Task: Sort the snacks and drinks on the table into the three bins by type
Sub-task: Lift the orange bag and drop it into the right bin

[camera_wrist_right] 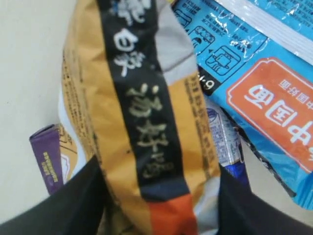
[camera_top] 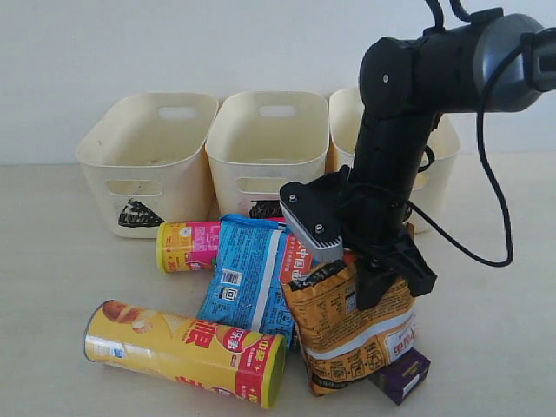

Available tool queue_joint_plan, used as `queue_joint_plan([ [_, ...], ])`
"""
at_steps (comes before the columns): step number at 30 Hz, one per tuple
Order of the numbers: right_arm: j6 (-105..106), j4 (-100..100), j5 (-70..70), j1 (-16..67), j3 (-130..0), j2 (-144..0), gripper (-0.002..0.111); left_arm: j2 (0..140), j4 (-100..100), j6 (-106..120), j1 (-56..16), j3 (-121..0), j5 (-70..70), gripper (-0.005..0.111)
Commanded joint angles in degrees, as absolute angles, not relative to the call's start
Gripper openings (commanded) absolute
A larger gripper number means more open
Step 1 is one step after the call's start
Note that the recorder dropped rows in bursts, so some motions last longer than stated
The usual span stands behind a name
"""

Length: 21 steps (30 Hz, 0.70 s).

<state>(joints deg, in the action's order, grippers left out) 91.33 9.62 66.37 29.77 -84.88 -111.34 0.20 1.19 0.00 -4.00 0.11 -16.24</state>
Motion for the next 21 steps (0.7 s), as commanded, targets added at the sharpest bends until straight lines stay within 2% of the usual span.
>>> queue_joint_plan([
  [1,90.4,8.1,69.3,29.9,-84.7,-108.1,0.000,0.0,0.7,-0.4,-3.8,0.0,-15.9,0.004],
  [15,84.6,7.9,70.0,29.9,-84.7,-98.4,0.000,0.0,0.7,-0.4,-3.8,0.0,-15.9,0.004],
  [21,82.3,2.0,70.0,29.6,-84.7,-91.7,0.000,0.0,0.7,-0.4,-3.8,0.0,-15.9,0.004],
])
